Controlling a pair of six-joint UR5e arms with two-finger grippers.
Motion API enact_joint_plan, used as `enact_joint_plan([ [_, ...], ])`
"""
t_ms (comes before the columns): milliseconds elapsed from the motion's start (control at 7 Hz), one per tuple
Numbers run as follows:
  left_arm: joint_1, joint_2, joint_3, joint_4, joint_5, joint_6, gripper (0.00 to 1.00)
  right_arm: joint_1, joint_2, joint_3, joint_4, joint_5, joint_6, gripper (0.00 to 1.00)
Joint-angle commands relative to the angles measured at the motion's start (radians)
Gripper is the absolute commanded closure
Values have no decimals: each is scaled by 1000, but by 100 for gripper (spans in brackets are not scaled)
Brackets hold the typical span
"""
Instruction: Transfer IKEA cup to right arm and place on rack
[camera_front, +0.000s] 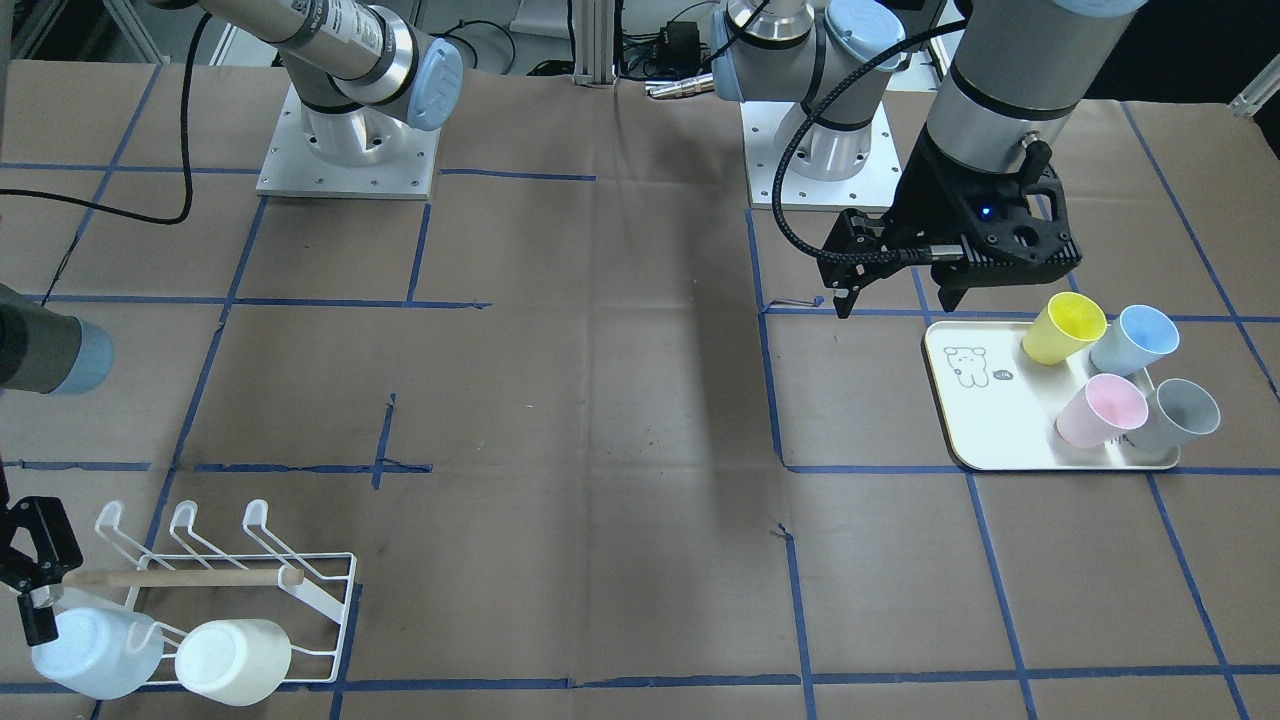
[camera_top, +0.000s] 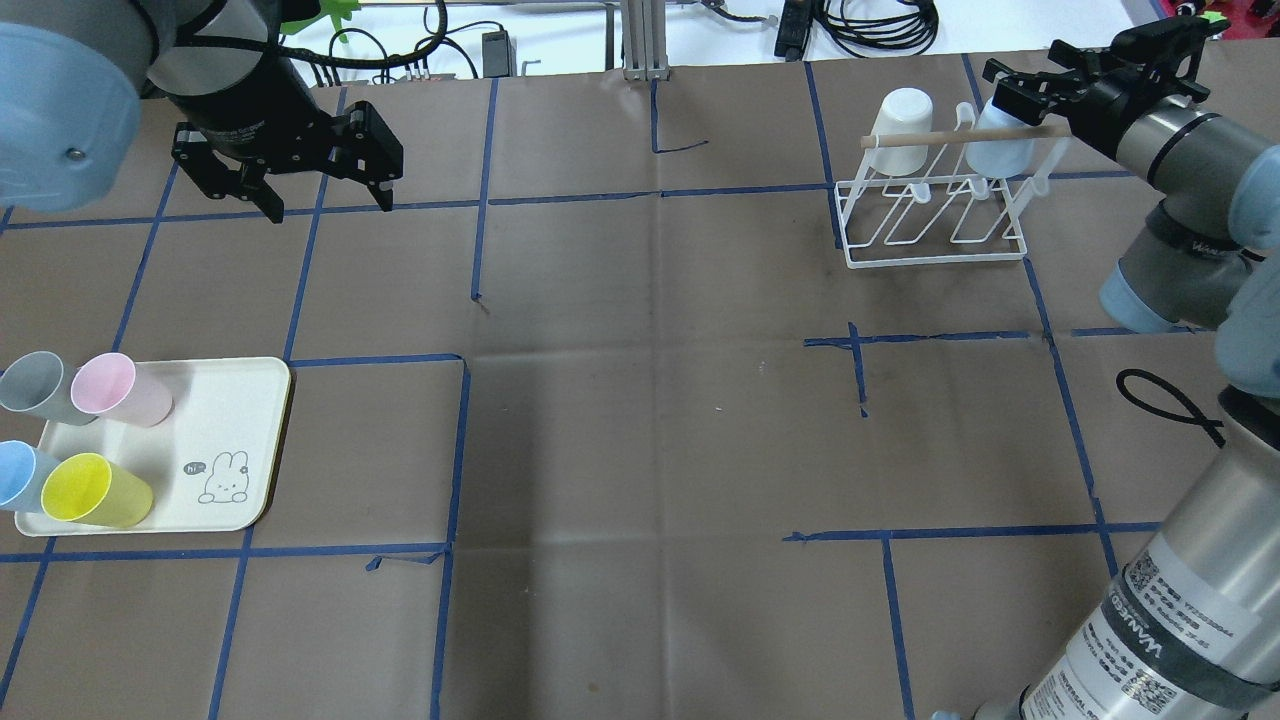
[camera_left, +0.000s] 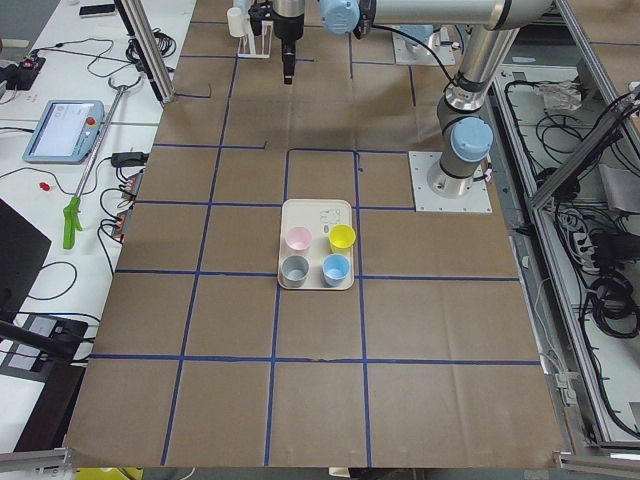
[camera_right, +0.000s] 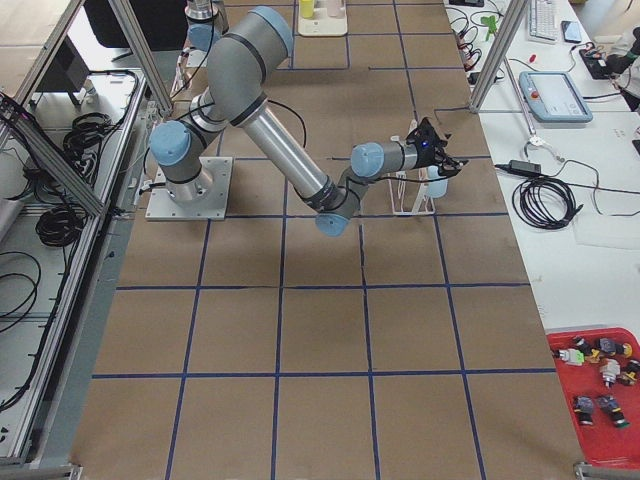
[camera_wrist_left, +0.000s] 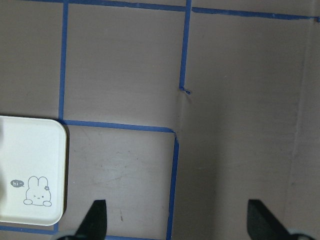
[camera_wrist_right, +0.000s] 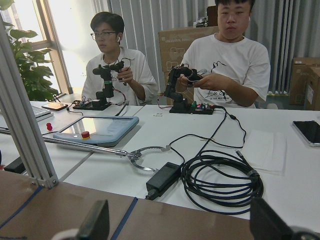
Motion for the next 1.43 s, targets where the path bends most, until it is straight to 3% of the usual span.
enact_joint_plan([
  [0, 0, 0, 0, 0, -1, 1, 1, 13, -117, -3, 169, -79, -24, 0],
  [143, 0, 0, 0, 0, -1, 1, 1, 40, -193, -3, 314, -146, -47, 0],
  [286, 0, 0, 0, 0, 1, 1, 1, 82, -266, -5, 503, -268, -67, 0],
  [571, 0, -1, 0, 0, 1, 1, 1, 241, -366, -20, 833, -584, -57, 0],
  [857, 0, -1, 0, 0, -1, 1, 1, 295, -429, -98, 1184, -607, -55, 0],
  [1143, 0, -1, 0, 0, -1, 1, 1, 336, -487, -135, 1667, -612, -57, 0],
  [1286, 0, -1, 0, 0, -1, 1, 1, 390, -489, -137, 1749, -613, -58, 0],
])
